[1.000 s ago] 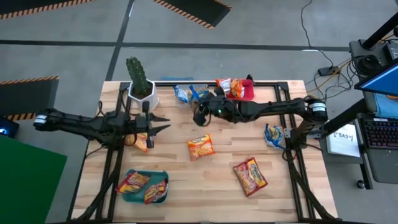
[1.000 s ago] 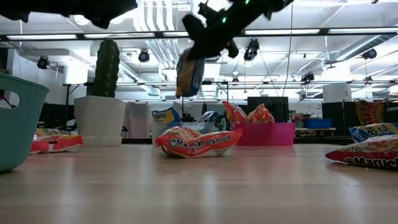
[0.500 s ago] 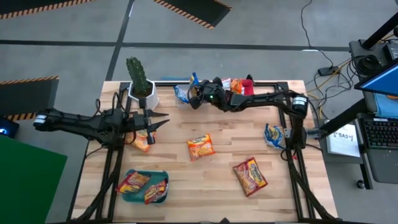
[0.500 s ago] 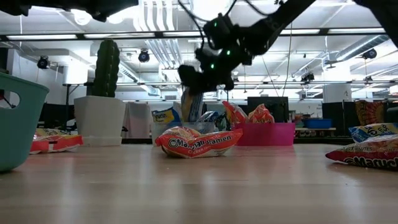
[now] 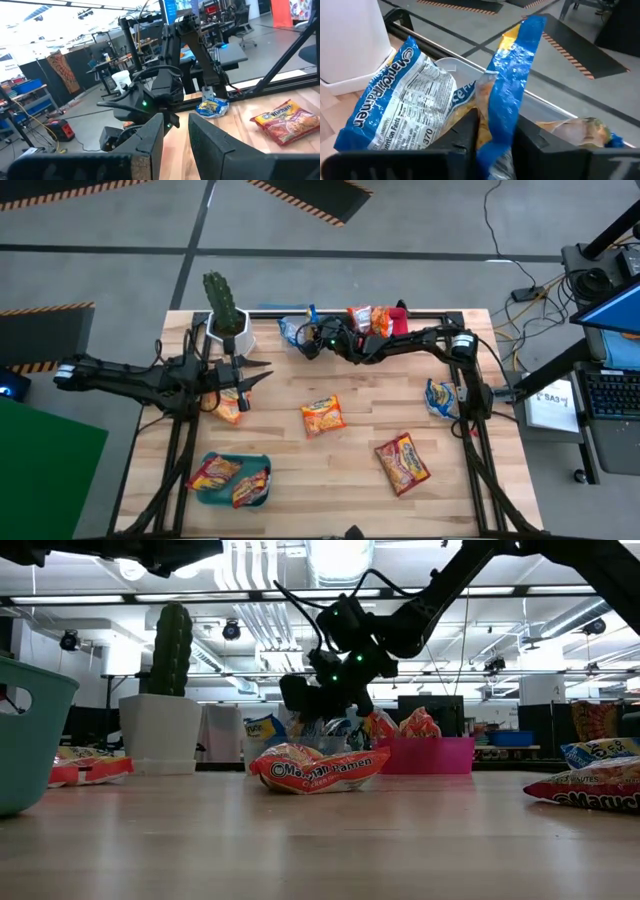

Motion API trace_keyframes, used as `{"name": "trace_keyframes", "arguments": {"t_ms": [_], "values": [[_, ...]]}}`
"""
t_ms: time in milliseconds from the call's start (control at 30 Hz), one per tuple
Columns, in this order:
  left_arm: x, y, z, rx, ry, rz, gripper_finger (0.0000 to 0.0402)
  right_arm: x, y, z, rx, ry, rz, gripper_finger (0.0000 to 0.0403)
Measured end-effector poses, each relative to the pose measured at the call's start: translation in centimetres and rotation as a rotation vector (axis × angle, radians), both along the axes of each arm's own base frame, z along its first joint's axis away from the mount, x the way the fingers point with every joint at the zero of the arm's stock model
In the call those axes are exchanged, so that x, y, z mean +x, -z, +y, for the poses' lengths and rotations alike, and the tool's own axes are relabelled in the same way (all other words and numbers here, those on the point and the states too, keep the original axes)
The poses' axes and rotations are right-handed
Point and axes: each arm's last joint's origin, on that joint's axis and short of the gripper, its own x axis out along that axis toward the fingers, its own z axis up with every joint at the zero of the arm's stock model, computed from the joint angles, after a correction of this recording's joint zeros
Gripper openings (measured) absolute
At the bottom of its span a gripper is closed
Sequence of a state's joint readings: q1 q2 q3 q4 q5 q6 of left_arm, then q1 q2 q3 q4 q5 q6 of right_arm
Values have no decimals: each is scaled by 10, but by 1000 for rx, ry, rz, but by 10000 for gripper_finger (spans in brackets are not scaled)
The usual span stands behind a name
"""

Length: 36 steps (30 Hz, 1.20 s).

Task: Sort Maruchan noodles
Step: Put the blue noodle pack into the white bin

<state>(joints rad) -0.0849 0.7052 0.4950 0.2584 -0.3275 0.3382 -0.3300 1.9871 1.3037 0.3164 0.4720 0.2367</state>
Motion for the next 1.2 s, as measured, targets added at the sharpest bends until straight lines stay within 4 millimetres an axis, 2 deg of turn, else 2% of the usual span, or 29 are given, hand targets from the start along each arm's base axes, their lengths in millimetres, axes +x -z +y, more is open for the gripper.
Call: {"name": "trace_keyframes", "arguments": {"t_ms": [200, 400, 533, 667, 900, 1067, 1200], "values": [[0, 2, 0, 3, -4, 19, 75, 0, 0, 2, 2, -5, 3, 142], [0, 2, 0, 3, -4, 21, 75, -3, -19, 4, -12, -8, -31, 189], [0, 2, 0, 6, -4, 22, 75, -5, -30, 5, -19, -8, -52, 197], [0, 2, 0, 11, -5, 23, 75, -8, -37, -4, -39, 11, -91, 174], [0, 2, 0, 16, -5, 25, 75, -15, -40, -26, -56, 63, -145, 83], [0, 2, 0, 21, -5, 27, 75, -14, -47, -31, -78, 27, -170, 28], [0, 2, 0, 23, -5, 27, 75, -11, -54, -31, -104, 7, -175, 11]]}}
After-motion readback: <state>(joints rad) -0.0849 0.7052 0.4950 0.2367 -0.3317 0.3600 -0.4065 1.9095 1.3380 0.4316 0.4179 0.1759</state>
